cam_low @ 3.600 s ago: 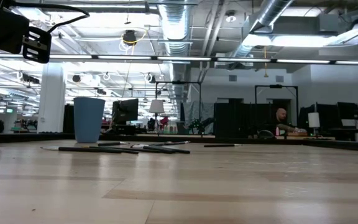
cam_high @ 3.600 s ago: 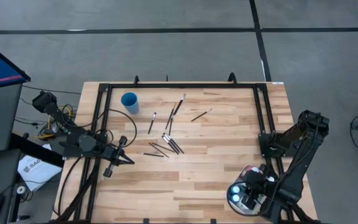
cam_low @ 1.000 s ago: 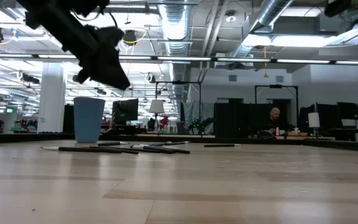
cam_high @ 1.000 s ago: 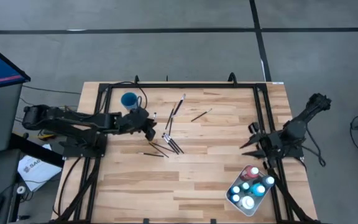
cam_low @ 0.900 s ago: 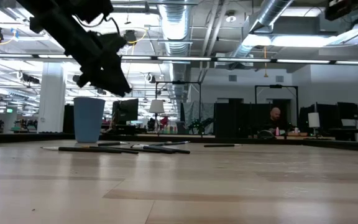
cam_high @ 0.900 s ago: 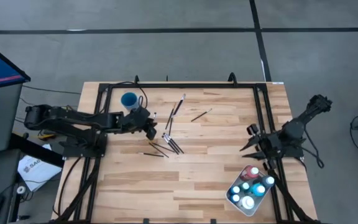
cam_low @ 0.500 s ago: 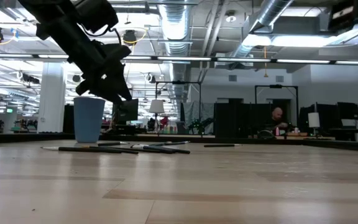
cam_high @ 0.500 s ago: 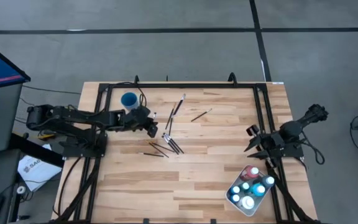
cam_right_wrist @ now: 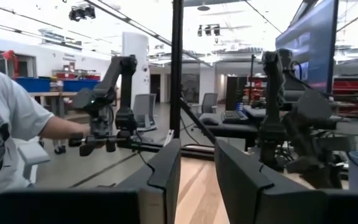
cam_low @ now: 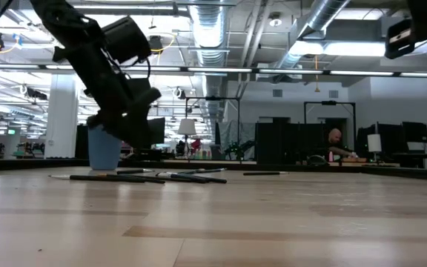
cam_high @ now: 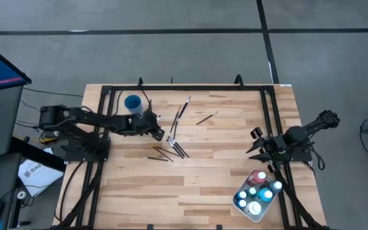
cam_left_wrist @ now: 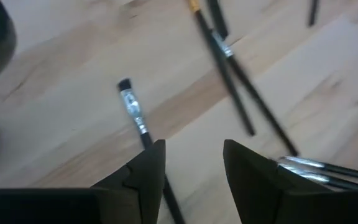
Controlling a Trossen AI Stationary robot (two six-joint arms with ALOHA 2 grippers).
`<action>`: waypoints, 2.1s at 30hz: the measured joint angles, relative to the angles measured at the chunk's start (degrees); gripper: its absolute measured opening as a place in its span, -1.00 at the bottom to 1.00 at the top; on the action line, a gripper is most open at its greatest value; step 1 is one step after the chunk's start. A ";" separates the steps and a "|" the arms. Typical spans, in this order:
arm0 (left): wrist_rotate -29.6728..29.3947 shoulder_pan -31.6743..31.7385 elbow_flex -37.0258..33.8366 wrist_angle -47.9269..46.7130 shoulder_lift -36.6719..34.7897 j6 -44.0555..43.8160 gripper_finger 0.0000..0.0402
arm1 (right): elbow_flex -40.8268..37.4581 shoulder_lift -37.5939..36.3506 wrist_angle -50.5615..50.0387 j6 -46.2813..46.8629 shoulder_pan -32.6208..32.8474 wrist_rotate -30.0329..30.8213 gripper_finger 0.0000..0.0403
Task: Pick & Place Paint Supplies
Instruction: Put the silver paint brush into the blue cup
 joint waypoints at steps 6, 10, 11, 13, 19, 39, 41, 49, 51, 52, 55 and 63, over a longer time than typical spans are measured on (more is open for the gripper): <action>-2.17 0.31 0.00 0.06 2.77 0.07 -0.23 | 0.00 0.01 0.26 -0.20 -0.32 0.05 -0.55; -2.48 1.40 0.00 1.94 5.21 -0.11 -0.23 | -0.02 0.01 0.24 -0.20 -0.32 0.03 -0.55; -2.48 1.72 0.00 2.95 6.02 -0.11 -0.23 | -0.02 0.01 0.24 -0.20 -0.32 0.04 -0.55; -2.57 2.35 0.00 4.72 7.50 0.15 -0.23 | -0.02 0.01 0.22 -0.21 -0.32 0.03 -0.55; -5.09 3.89 0.02 8.38 10.63 0.05 -0.23 | -0.03 0.01 0.13 -0.21 -0.30 0.04 -0.55; 0.10 4.33 0.04 7.86 12.14 -4.42 -0.94 | -0.07 0.01 0.09 -0.22 -0.29 0.03 -0.55; 0.05 4.09 0.03 8.06 12.14 -4.39 -0.96 | -0.07 0.01 0.09 -0.22 -0.28 0.04 -0.55; -1.60 -2.33 -0.04 16.68 7.21 -0.75 -0.98 | -0.08 0.01 0.08 -0.22 -0.27 0.05 -0.55; -4.71 -3.75 -0.07 16.68 3.86 0.76 -0.98 | -0.09 0.03 0.25 -0.22 -0.27 0.05 -0.55; -6.21 -4.35 -0.04 16.86 1.88 1.91 -0.98 | -0.09 0.01 0.21 -0.24 -0.27 0.03 -0.55; -11.01 -5.84 -0.05 16.94 -5.05 6.42 -0.98 | -0.09 0.02 0.16 -0.22 -0.27 0.06 -0.55; -22.29 -7.30 -0.09 19.03 -23.91 25.68 -0.98 | -0.11 0.03 0.11 -0.22 -0.28 0.06 -0.55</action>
